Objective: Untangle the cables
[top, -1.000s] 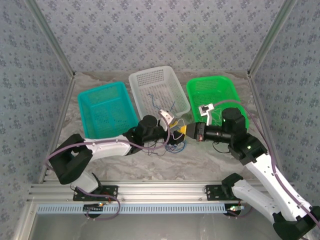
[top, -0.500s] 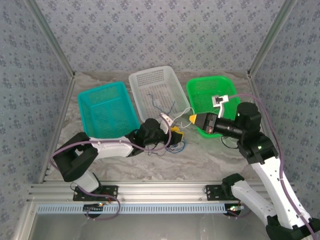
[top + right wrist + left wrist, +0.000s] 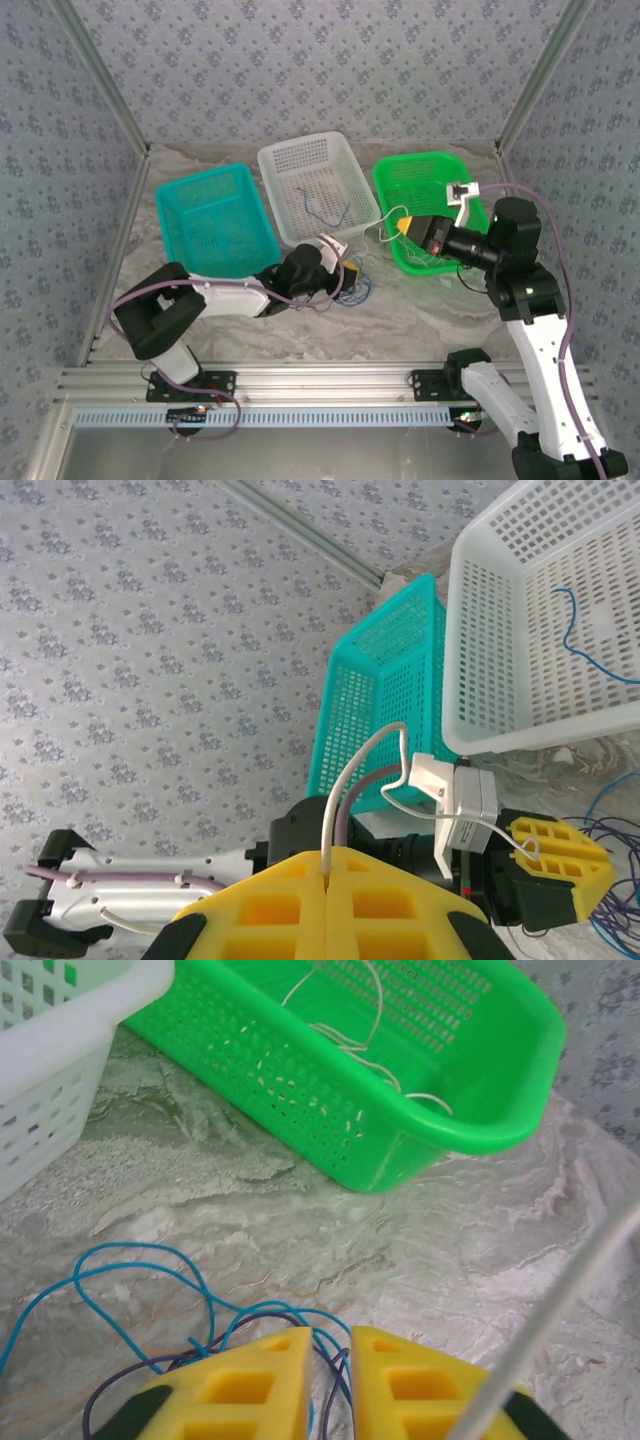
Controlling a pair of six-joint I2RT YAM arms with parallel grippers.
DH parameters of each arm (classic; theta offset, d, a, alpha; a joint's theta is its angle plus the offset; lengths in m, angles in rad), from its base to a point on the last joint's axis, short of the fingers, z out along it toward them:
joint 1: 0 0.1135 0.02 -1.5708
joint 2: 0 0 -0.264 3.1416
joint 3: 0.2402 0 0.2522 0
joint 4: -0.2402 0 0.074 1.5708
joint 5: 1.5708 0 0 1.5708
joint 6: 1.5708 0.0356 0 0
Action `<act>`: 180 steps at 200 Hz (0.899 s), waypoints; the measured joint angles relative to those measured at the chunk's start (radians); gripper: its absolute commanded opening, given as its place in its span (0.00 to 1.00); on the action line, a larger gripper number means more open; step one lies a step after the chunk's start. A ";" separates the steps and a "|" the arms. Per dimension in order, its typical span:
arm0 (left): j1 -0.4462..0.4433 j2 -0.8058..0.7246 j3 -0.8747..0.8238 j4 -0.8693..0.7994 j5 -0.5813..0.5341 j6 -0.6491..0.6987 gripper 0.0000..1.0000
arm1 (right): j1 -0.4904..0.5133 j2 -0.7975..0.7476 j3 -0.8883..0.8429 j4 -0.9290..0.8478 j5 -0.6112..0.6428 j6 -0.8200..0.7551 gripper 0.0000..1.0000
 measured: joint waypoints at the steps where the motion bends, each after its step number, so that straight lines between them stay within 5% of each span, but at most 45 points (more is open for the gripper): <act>1: -0.001 0.000 0.000 -0.001 -0.002 0.001 0.06 | 0.000 0.000 0.000 -0.001 0.000 0.000 0.00; 11: -0.012 -0.003 0.000 -0.006 -0.021 0.014 0.00 | -0.008 0.005 -0.001 -0.009 0.000 -0.003 0.00; 87: -0.128 -0.038 0.041 -0.137 -0.188 0.165 0.04 | -0.179 0.059 -0.108 -0.051 -0.029 -0.006 0.00; 99: -0.138 -0.038 0.051 -0.166 -0.242 0.173 0.19 | -0.201 0.057 -0.108 -0.056 -0.043 -0.008 0.00; 112: -0.141 -0.038 0.066 -0.194 -0.307 0.181 0.53 | -0.214 0.057 -0.101 -0.079 -0.055 -0.020 0.00; 134: -0.145 -0.038 0.094 -0.228 -0.406 0.185 0.80 | -0.234 0.065 -0.061 -0.152 -0.054 -0.072 0.00; 152: -0.148 -0.043 0.117 -0.260 -0.477 0.166 0.96 | -0.257 0.087 0.007 -0.214 -0.040 -0.131 0.00; 180: -0.151 -0.097 0.123 -0.299 -0.546 0.150 1.00 | -0.288 0.141 0.117 -0.251 -0.006 -0.211 0.00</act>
